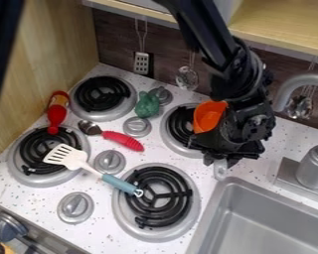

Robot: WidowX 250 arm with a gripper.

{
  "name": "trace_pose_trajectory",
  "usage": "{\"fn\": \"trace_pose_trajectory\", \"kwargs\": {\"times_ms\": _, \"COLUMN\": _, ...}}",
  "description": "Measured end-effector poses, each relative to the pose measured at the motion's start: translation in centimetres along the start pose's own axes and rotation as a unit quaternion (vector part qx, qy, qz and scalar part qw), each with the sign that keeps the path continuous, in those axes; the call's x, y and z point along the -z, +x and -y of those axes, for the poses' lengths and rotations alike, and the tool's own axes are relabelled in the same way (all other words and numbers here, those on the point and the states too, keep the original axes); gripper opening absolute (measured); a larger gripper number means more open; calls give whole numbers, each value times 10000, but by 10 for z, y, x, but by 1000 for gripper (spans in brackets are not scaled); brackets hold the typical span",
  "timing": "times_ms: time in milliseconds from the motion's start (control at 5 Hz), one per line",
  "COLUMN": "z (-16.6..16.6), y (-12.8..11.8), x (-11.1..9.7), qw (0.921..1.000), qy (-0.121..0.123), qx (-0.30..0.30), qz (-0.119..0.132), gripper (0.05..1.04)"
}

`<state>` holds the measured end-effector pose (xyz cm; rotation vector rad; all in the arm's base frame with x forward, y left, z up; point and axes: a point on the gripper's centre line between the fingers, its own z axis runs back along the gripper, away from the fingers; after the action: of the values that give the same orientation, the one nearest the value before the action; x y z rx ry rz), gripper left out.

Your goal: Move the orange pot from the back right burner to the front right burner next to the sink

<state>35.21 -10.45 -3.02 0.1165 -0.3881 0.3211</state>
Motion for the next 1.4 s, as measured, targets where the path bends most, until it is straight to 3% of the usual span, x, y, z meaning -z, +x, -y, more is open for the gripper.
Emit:
{"fn": "trace_pose_trajectory", "kwargs": {"times_ms": 200, "z": -6, "y": -9, "x": -12, "qw": 9998, "qy": 28, "qx": -172, "qz": -114, "gripper": 360}}
{"fn": "trace_pose_trajectory", "kwargs": {"times_ms": 400, "z": -3, "y": -34, "x": -19, "qw": 9996, "qy": -50, "qx": -117, "qz": -263, "gripper": 360}}
{"fn": "trace_pose_trajectory", "kwargs": {"times_ms": 600, "z": -9, "y": -55, "x": -15, "qw": 9986, "qy": -117, "qx": -283, "qz": -426, "gripper": 360}}
{"fn": "trace_pose_trajectory", "kwargs": {"times_ms": 1000, "z": -12, "y": -83, "x": -27, "qw": 9958, "qy": -50, "qx": -754, "qz": -511, "gripper": 360}}
{"fn": "trace_pose_trajectory", "kwargs": {"times_ms": 1400, "z": -21, "y": -83, "x": -30, "qw": 9961, "qy": -66, "qx": -745, "qz": -468, "gripper": 360}}
